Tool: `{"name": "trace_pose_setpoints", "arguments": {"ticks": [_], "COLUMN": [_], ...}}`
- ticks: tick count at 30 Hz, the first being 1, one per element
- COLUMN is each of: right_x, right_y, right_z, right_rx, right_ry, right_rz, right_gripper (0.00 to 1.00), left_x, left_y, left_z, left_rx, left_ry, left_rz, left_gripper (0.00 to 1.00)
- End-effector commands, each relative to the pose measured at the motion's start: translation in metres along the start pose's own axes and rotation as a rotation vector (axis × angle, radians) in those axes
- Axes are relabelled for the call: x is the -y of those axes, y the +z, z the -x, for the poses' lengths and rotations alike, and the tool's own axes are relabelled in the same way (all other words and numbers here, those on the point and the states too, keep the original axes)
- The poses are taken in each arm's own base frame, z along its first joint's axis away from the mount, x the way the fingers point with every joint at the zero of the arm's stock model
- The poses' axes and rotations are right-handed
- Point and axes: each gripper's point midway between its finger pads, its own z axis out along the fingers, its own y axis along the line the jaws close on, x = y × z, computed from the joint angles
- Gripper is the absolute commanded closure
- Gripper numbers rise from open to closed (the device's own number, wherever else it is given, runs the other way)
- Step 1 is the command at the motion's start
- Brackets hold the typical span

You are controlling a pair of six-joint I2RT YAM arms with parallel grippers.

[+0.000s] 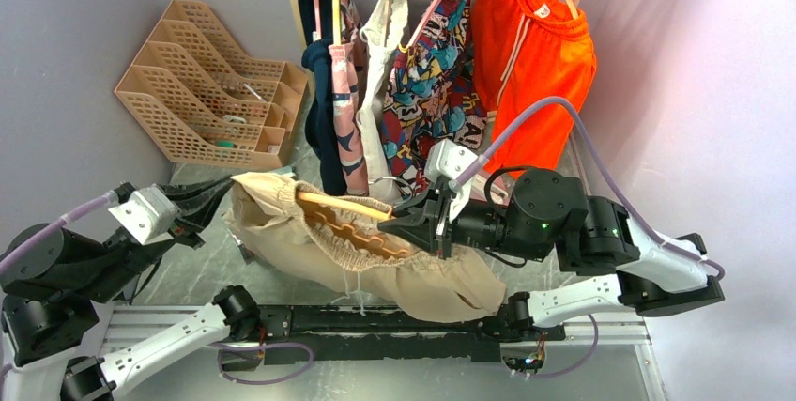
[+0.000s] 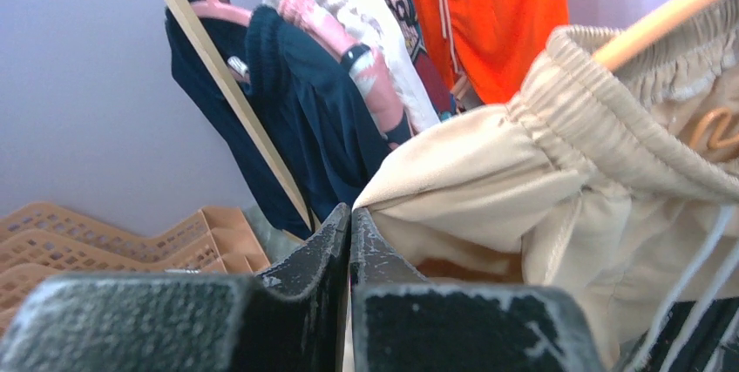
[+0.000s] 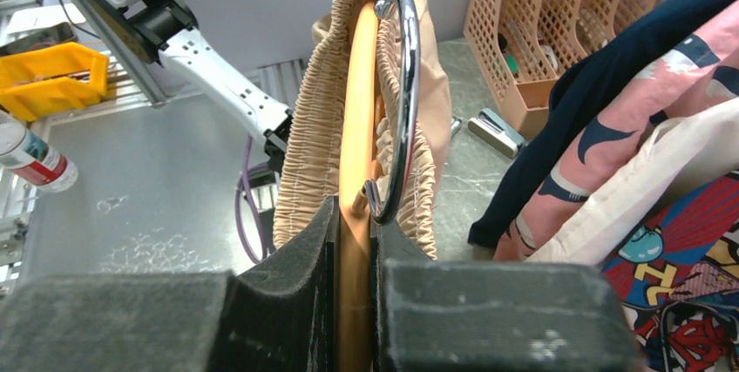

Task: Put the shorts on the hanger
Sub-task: Adjust the shorts on the hanger.

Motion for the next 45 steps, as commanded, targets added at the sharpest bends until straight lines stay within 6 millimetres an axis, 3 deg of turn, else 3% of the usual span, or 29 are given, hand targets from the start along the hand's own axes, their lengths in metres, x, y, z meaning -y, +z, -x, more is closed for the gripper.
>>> {"name": "trace_pose_setpoints", "arguments": {"ticks": [1, 6, 7, 9, 10, 12, 15, 18, 21, 24, 30, 39, 45], "right_x": [-0.012, -0.009, -0.007, -0.004, -0.004, -0.003, -0.003, -0.006, -0.01, -0.014, -0.021, -0.024, -0.026], "right_y": [-0.007, -0.026, -0.029, -0.033, -0.031, -0.029, -0.023, -0.011, 0.002, 0.014, 0.023, 0.026, 0.032], "right_z": [0.018, 0.053, 0.059, 0.066, 0.066, 0.069, 0.066, 0.057, 0.045, 0.032, 0.021, 0.02, 0.019], "right_rx": [0.043, 0.207, 0.229, 0.24, 0.227, 0.204, 0.154, 0.097, 0.054, 0.011, -0.029, -0.037, -0.043], "right_ry": [0.02, 0.044, 0.042, 0.032, 0.023, 0.004, -0.028, -0.06, -0.083, -0.1, -0.103, -0.107, -0.122], "right_rz": [0.076, 0.088, 0.081, 0.069, 0.065, 0.061, 0.055, 0.059, 0.07, 0.075, 0.106, 0.119, 0.121], "right_gripper": [1.0, 1.0, 1.0, 1.0, 1.0, 1.0, 1.0, 1.0, 1.0, 1.0, 1.0, 1.0, 1.0], "left_x": [-0.012, 0.014, 0.021, 0.027, 0.028, 0.026, 0.019, 0.028, 0.062, 0.101, 0.136, 0.148, 0.152], "left_y": [0.01, 0.03, 0.033, 0.032, 0.029, 0.019, 0.0, -0.012, -0.001, 0.009, 0.033, 0.046, 0.054], "left_z": [0.038, 0.023, 0.019, 0.021, 0.027, 0.049, 0.095, 0.134, 0.142, 0.132, 0.086, 0.047, 0.026], "left_rx": [0.101, 0.034, 0.015, 0.008, 0.025, 0.103, 0.264, 0.384, 0.38, 0.294, 0.079, -0.058, -0.126], "left_ry": [0.024, 0.024, 0.015, -0.004, -0.016, -0.027, -0.051, -0.08, -0.112, -0.14, -0.179, -0.185, -0.185], "left_rz": [0.037, -0.091, -0.125, -0.159, -0.168, -0.175, -0.179, -0.26, -0.461, -0.689, -0.871, -0.903, -0.906], "left_gripper": [0.93, 0.93, 0.86, 0.49, 0.36, 0.24, 0.15, 0.14, 0.15, 0.15, 0.18, 0.2, 0.3]}}
